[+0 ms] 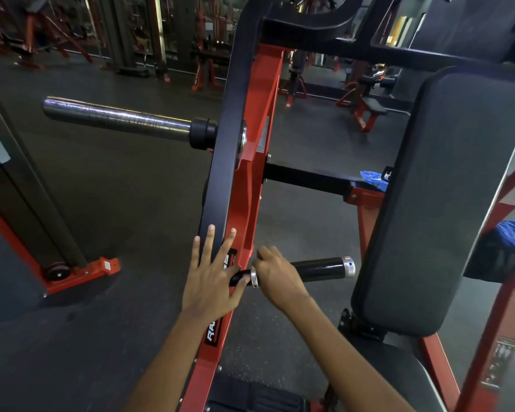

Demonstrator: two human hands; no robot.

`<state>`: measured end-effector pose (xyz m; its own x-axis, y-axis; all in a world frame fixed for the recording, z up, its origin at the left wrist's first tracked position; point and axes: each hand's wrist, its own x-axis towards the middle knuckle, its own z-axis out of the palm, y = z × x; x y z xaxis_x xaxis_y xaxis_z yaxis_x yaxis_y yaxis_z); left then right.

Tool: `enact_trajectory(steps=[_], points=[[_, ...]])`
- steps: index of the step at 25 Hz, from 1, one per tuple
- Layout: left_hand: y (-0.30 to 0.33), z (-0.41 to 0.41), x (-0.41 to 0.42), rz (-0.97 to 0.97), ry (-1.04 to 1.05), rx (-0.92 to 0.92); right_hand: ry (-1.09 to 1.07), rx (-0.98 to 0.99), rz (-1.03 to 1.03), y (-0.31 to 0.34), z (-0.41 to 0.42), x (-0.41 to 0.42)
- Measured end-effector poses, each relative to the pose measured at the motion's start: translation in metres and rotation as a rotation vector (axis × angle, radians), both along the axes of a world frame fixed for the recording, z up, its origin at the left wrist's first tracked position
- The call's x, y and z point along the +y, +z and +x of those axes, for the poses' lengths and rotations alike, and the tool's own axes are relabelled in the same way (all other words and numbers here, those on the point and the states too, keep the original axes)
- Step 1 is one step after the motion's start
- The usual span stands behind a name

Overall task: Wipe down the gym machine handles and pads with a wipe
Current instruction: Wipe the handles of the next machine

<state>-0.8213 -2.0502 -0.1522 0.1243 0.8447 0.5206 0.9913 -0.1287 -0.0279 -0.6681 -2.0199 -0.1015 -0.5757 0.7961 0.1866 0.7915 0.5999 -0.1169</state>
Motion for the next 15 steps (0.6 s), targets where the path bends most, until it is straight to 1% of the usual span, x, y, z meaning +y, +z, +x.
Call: enact_trajectory(steps=[3, 6, 9, 13, 15], points=[[-0.002, -0.002, 0.001, -0.010, -0.001, -0.006, -0.075, -0.157, 0.003, 0.018, 0.026, 0.024], [-0.003, -0.003, 0.002, -0.004, -0.017, -0.018, -0.206, -0.224, 0.028, 0.026, 0.073, 0.038], [-0.003, -0.002, 0.002, 0.002, -0.016, -0.015, -0.321, -0.237, 0.048, 0.032, 0.103, 0.042], [-0.002, -0.002, 0.002, -0.009, -0.008, -0.006, -0.424, -0.218, -0.009, 0.034, 0.083, 0.033], [-0.002, -0.002, 0.002, -0.008, -0.007, -0.009, -0.433, -0.192, -0.027, 0.028, 0.062, 0.026]])
